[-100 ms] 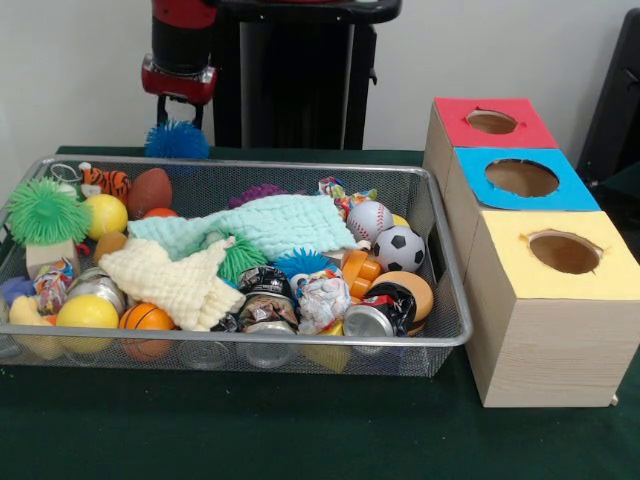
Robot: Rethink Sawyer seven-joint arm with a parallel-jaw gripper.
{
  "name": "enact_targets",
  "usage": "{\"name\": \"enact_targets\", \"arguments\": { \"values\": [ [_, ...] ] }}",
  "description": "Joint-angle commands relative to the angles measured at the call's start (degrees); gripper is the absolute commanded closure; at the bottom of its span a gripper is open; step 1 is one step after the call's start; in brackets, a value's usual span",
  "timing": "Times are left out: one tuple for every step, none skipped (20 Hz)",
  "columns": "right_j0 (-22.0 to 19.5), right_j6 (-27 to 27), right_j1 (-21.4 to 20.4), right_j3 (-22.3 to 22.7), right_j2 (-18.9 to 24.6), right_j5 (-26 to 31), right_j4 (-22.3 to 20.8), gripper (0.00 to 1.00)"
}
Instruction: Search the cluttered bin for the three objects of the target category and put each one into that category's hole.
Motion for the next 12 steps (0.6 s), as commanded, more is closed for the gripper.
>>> {"name": "enact_targets", "arguments": {
  "values": [
    [-1.9,2.6,-4.17,-2.18,12.05,-4.45,-2.05,1.0],
    [-2.08,2.66,-4.74,-1.88,12.36,-3.61,-1.6,1.0],
    [-2.26,2.72,-5.31,-1.58,12.68,-2.78,-1.15,1.0],
    [-2.9,2.47,-5.75,-1.24,13.44,-2.09,-1.06,1.0],
    [-3.53,2.22,-6.18,-0.91,14.2,-1.4,-0.98,1.0],
    [-4.17,1.97,-6.61,-0.58,14.95,-0.71,-0.89,1.0],
    [-4.8,1.72,-7.04,-0.24,15.71,-0.02,-0.81,1.0],
    [-4.61,1.55,-7.02,-0.4,15.71,0.4,-0.74,1.0],
    [-4.43,1.39,-7.0,-0.55,15.71,0.82,-0.67,1.0],
    [-4.24,1.22,-6.98,-0.71,15.71,1.25,-0.61,1.0],
    [-4.05,1.05,-6.95,-0.86,15.72,1.67,-0.54,1.0],
    [-3.75,1.19,-6.24,-1.44,15.59,1.56,-0.55,1.0]
  ]
}}
